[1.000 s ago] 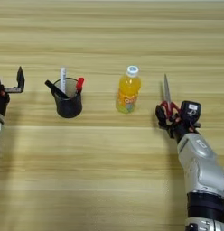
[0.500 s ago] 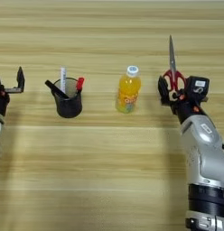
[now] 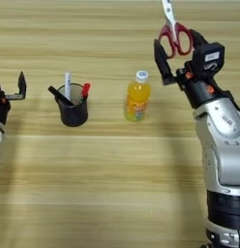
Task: Move the objects on the table
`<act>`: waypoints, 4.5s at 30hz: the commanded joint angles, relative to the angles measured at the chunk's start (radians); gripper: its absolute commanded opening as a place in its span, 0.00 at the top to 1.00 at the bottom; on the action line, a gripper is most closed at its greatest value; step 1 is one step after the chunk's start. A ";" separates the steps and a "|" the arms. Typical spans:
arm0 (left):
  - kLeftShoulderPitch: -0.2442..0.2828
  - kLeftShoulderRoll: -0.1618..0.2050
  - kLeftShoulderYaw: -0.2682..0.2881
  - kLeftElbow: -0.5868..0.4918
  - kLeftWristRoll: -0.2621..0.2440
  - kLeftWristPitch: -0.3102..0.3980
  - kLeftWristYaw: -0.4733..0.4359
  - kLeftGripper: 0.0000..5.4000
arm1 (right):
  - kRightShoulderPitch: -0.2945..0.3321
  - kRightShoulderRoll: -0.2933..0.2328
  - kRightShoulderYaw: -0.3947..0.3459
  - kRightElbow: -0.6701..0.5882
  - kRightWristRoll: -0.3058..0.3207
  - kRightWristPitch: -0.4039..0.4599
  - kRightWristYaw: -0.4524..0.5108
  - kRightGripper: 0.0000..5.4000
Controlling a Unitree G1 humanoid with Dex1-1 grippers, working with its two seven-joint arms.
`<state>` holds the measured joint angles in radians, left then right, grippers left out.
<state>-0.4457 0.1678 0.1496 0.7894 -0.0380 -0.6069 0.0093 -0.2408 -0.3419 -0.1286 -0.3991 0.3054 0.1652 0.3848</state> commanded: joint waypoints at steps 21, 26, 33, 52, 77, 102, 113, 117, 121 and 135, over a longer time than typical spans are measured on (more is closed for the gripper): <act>0.013 -0.004 -0.009 -0.031 0.022 -0.029 0.039 0.00 | 0.114 -0.181 0.385 0.156 0.025 0.132 0.491 0.29; 0.011 -0.002 -0.009 -0.025 0.023 -0.034 0.045 0.00 | 0.112 -0.171 0.423 0.251 -0.032 0.108 0.511 0.29; 0.007 -0.002 -0.012 -0.020 0.026 -0.036 0.050 0.00 | 0.075 -0.113 0.462 0.362 -0.101 0.080 0.496 0.29; 0.003 -0.008 -0.012 -0.016 0.028 -0.035 0.050 0.00 | -0.051 0.052 0.485 0.625 -0.217 0.016 0.429 0.29; 0.010 -0.009 -0.010 -0.020 0.028 -0.036 0.047 0.00 | -0.082 0.143 0.480 0.740 -0.250 -0.006 0.422 0.29; 0.012 -0.012 -0.010 -0.021 0.031 -0.040 0.050 0.00 | -0.085 0.157 0.440 0.640 -0.224 0.035 0.418 0.00; 0.005 -0.012 -0.007 -0.010 0.035 -0.042 0.051 0.00 | -0.066 0.144 0.427 0.494 -0.183 0.087 0.430 0.00; 0.004 -0.013 -0.007 -0.009 0.036 -0.042 0.052 0.00 | -0.055 0.138 0.418 0.410 -0.158 0.115 0.427 0.00; 0.003 -0.014 -0.007 -0.007 0.037 -0.042 0.053 0.00 | -0.047 0.131 0.409 0.323 -0.131 0.141 0.413 0.00; -0.001 -0.014 -0.007 -0.001 0.038 -0.043 0.055 0.00 | -0.083 0.110 0.297 0.082 -0.026 0.207 0.321 0.00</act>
<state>-0.4369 0.1567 0.1427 0.7801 -0.0067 -0.6436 0.0580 -0.2958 -0.2219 0.2030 -0.2837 0.2602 0.3612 0.7256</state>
